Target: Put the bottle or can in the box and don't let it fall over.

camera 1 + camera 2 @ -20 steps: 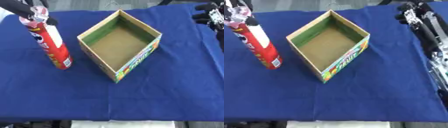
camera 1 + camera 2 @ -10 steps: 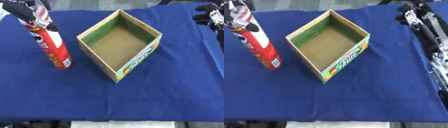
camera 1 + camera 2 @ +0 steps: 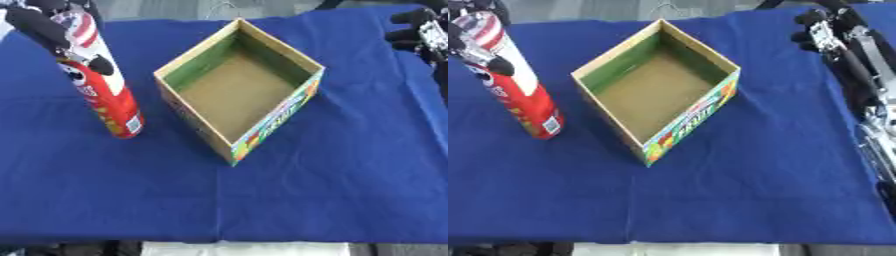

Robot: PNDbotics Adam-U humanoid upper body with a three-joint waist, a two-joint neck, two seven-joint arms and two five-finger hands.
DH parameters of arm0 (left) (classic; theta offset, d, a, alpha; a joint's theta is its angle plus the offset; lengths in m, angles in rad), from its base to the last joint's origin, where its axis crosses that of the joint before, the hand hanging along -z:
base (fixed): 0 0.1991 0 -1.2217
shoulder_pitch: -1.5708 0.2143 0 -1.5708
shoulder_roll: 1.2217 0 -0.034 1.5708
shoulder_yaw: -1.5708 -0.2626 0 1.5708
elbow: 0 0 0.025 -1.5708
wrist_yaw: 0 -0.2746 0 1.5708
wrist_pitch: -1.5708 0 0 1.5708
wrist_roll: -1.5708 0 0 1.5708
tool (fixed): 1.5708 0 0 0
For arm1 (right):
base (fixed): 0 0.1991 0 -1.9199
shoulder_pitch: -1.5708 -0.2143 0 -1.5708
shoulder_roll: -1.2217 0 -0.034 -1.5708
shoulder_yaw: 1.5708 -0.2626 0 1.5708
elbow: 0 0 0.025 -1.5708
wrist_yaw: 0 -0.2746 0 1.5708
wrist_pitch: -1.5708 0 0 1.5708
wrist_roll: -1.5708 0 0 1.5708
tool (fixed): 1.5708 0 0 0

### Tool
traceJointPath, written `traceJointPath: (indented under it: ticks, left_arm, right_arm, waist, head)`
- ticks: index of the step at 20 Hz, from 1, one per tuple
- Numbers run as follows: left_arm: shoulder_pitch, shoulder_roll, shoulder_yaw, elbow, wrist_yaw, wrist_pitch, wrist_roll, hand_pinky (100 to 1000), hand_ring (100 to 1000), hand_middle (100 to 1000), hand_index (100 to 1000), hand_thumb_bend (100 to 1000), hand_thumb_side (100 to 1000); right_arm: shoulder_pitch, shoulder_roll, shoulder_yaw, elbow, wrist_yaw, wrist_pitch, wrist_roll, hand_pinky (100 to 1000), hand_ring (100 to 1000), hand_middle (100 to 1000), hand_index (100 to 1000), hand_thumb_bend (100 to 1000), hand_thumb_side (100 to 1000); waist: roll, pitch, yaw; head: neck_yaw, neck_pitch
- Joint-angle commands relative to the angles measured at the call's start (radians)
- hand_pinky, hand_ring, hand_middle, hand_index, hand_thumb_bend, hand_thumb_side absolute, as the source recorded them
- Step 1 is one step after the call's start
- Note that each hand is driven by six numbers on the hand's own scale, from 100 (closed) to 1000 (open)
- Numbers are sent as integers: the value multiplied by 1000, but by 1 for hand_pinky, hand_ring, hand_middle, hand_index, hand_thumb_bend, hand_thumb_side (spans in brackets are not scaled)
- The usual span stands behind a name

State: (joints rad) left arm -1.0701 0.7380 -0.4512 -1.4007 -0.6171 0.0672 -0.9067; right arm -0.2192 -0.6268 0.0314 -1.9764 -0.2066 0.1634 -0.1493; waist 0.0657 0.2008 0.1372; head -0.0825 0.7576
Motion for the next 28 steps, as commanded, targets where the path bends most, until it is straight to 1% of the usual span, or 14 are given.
traceJointPath:
  ticks: [1,5,7,12,14,15,19,23,28]
  left_arm:
    - [-16,26,21,-11,-2,4,1,531,620,853,830,806,769]
    - [-22,28,32,-28,20,38,18,519,617,848,825,781,768]
    - [-25,29,32,-38,28,54,27,521,619,850,824,783,766]
    - [-23,31,23,-44,31,65,20,536,626,855,823,803,750]
    - [-21,31,23,-42,32,61,12,532,621,853,822,814,727]
    - [-21,31,22,-40,34,59,7,529,616,852,820,824,689]
    - [-18,31,18,-27,48,46,0,512,601,849,821,842,610]
    - [-17,32,17,-13,62,34,0,489,584,849,823,872,556]
    - [-12,31,15,1,63,21,0,500,588,850,824,874,506]
  right_arm:
    - [-7,-12,-7,-24,5,-2,3,838,765,785,993,100,756]
    - [-4,-13,-8,-24,6,0,3,837,766,785,993,100,757]
    - [-5,-14,-8,-24,5,-1,3,837,766,785,993,100,757]
    - [-5,-15,-8,-24,3,-2,4,837,766,786,993,100,760]
    - [-5,-15,-8,-24,2,-2,4,837,766,786,993,100,760]
    - [-5,-15,-8,-24,2,-2,4,837,766,786,993,100,759]
    - [-6,-16,-8,-24,0,-3,4,836,766,786,992,100,760]
    - [-6,-15,-8,-24,-1,-3,4,836,766,786,992,100,760]
    - [-7,-13,-7,-24,-3,-7,5,836,766,786,992,100,761]
  waist:
    - [-1,-14,2]
    - [-1,-16,5]
    - [-1,-18,6]
    - [-1,-21,6]
    - [-1,-23,6]
    - [-1,-24,6]
    - [-1,-27,6]
    - [0,-27,6]
    - [0,-25,3]
  head:
    - [15,4]
    - [16,7]
    - [17,5]
    - [19,-1]
    - [19,-3]
    - [19,-4]
    - [19,-7]
    - [17,-10]
    - [17,-12]
